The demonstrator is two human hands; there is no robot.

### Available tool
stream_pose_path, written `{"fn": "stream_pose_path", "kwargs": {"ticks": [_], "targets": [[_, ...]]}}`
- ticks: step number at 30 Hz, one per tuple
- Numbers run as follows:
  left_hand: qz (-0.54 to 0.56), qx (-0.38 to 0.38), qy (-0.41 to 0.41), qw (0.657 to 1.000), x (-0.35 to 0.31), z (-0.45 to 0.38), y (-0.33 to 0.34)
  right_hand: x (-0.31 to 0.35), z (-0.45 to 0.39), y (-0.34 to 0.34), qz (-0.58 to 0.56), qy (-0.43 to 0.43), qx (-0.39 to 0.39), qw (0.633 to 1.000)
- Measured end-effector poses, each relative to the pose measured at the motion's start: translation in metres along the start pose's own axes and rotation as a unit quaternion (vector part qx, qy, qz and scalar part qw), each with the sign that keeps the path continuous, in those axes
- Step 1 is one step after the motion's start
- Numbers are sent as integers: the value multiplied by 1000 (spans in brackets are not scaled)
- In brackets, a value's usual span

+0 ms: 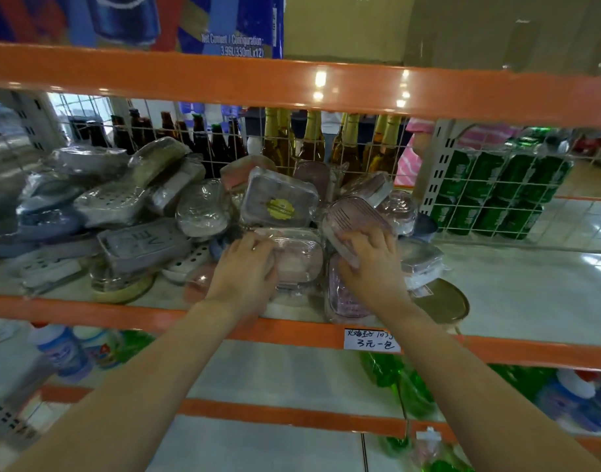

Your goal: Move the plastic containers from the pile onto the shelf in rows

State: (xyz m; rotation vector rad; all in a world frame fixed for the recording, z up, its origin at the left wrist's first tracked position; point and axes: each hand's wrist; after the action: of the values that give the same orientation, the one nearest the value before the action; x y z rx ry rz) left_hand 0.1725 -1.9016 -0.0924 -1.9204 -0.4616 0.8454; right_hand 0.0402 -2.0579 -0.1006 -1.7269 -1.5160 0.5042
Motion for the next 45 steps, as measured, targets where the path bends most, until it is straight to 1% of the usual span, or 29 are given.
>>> {"fn": "stream_pose_path", "kwargs": {"ticks": [4, 8, 11, 13, 16, 19, 21, 25, 33, 38, 42, 45], "targets": [[-4, 33, -40, 999, 16, 20, -7, 27, 4, 5, -46, -21, 16, 999], [-32, 97, -74, 992, 47, 29, -19, 59, -1, 10, -98, -11, 45, 994], [-5, 103, -80, 991, 71, 40, -33, 84, -1, 19, -96, 15, 94, 991], [-14, 107, -90, 990, 88, 49, -41, 100, 2, 27, -90, 47, 120, 988], [-48, 134, -109, 984, 112, 63, -57, 127, 9, 38, -101, 75, 123, 984], [-64, 164, -123, 977, 138, 77, -70, 155, 17, 50, -92, 80, 122, 985], [-63, 167, -127, 976, 155, 84, -75, 171, 21, 56, -92, 86, 118, 985], [-53, 167, -119, 977, 178, 93, -85, 194, 30, 63, -87, 97, 142, 981], [-58, 187, -98, 976, 192, 89, -88, 199, 33, 55, -75, 140, 143, 977], [-70, 188, -75, 977, 182, 79, -83, 191, 32, 44, -77, 156, 130, 976], [-88, 176, -44, 980, 167, 59, -76, 177, 23, 36, -72, 156, 119, 978], [-95, 138, -37, 985, 154, 34, -74, 160, 3, 34, -78, 144, 95, 982]]}}
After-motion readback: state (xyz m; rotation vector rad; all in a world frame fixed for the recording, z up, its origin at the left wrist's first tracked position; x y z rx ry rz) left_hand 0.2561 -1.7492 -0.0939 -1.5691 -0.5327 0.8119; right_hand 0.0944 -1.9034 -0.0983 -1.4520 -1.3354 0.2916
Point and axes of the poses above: each hand's wrist, its own z-axis away from the middle knuckle, its own y-axis out of the palm, x = y × z, and after that the axes turned 13 degrees about -y, right-handed
